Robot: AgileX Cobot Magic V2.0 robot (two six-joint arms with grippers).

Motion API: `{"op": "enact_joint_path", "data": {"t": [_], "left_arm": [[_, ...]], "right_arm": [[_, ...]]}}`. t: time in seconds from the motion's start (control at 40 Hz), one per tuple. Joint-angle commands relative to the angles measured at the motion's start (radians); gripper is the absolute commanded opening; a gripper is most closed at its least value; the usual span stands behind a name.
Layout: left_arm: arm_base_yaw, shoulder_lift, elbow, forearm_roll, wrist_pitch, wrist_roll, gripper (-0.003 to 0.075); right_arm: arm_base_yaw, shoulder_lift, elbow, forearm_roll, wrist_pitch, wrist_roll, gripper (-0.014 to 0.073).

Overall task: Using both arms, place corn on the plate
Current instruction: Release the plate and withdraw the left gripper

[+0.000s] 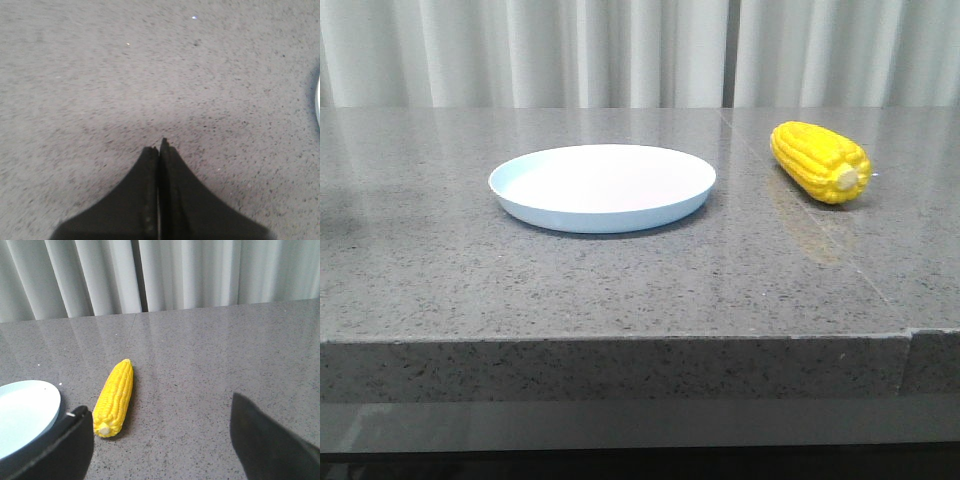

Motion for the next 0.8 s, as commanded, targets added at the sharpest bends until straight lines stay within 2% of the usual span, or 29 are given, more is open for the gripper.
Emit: {"op": "enact_joint_path", "data": {"t": [0.0, 0.35, 0.55, 0.78], "left_arm": [[0.017, -0.147, 0.083, -0.001, -0.143, -0.01, -0.002], [-0.005, -0.731, 0.536, 0.041, -0.446, 0.0, -0.002], [-0.005, -1.013, 0.645, 0.08, -0.463, 0.0, -0.002], [-0.005, -1.16, 0.71, 0.08, -0.445, 0.0, -0.002]], "right_arm": [[-0.004, 0.014, -0.035, -0.004, -0.076, -0.01, 0.0591], [-0.004, 0.014, -0.035, -0.004, -0.076, -0.01, 0.0591], [-0.004, 0.014, -0.035, -0.004, -0.076, -0.01, 0.0591], [-0.004, 0.014, -0.035, -0.004, -0.076, -0.01, 0.0591]]}}
